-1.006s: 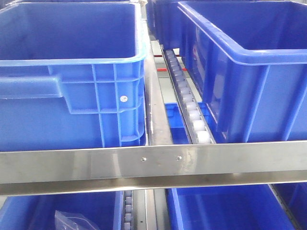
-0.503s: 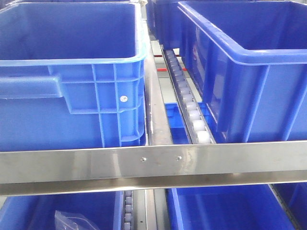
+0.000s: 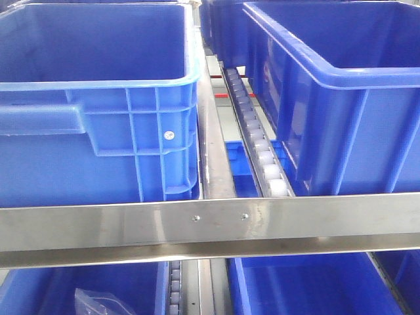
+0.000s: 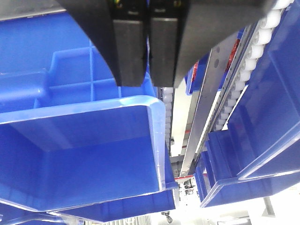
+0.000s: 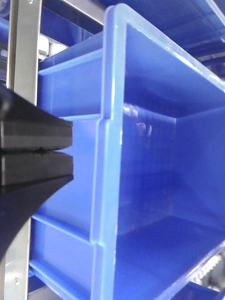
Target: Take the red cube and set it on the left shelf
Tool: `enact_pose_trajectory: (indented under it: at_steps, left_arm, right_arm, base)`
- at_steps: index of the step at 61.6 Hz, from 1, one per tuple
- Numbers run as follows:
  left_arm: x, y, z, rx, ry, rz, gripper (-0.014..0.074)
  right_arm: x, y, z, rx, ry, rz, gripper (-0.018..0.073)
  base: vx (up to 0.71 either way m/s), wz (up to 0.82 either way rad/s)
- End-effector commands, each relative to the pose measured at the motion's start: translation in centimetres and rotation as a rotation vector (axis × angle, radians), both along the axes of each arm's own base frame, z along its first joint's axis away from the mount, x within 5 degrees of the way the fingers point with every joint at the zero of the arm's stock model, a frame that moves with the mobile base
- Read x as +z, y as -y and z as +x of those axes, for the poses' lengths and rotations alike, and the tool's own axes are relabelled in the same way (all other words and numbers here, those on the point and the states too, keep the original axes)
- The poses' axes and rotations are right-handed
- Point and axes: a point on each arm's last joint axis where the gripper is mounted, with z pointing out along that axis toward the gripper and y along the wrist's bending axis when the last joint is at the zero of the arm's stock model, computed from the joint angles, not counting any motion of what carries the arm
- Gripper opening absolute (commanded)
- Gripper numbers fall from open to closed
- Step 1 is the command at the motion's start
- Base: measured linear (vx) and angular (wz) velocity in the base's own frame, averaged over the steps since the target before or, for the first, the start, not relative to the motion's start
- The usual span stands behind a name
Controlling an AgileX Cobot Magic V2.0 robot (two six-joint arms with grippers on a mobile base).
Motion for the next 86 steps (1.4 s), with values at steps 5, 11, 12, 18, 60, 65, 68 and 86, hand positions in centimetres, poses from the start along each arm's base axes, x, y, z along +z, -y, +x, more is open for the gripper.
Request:
enact_pose_trajectory:
  at_steps: [5, 11, 12, 18, 60, 65, 68, 86]
  left_arm:
    - [0.1, 0.0, 0.0, 0.0, 0.071, -0.005, 0.0106]
    - [0.1, 0.0, 0.0, 0.0, 0.071, -0.005, 0.0106]
    - [0.1, 0.0, 0.0, 0.0, 0.071, -0.005, 0.0106]
    - [0.1, 0.0, 0.0, 0.0, 0.071, -0.005, 0.0106]
    - [0.1, 0.0, 0.0, 0.0, 0.071, -0.005, 0.0106]
    - [0.1, 0.0, 0.0, 0.0, 0.071, -0.005, 0.0106]
    - [0.1, 0.0, 0.0, 0.0, 0.071, -0.005, 0.0106]
    - [0.1, 0.0, 0.0, 0.0, 0.071, -0.005, 0.0106]
  right_arm:
    - [-0.1, 0.1, -1.0, -0.005, 0.146, -0.013, 0.005]
    - [-1.3, 0.1, -1.7, -0.005, 0.169, -0.012, 0.005]
    - [-1.5, 0.2, -1.8, -0.005, 0.173, -0.012, 0.005]
    - [-2.5, 0.2, -2.4, -0.006, 0.206, -0.01, 0.005]
    - [-3.0, 0.2, -2.9, -0.006, 0.245, -0.006, 0.005]
    - [-3.0, 0.2, -2.9, -0.006, 0.245, -0.006, 0.005]
    - [-3.0, 0.2, -2.9, -0.006, 0.245, -0.006, 0.005]
    - [-2.6, 0.2, -3.0, -0.003, 0.293, -0.057, 0.005]
  base:
    - [0.0, 0.0]
    - [0.0, 0.0]
    - [0.0, 0.0]
    - [0.0, 0.0]
    - [0.0, 0.0]
    - [0.0, 0.0]
    - [0.0, 0.0]
    - [0.0, 0.0]
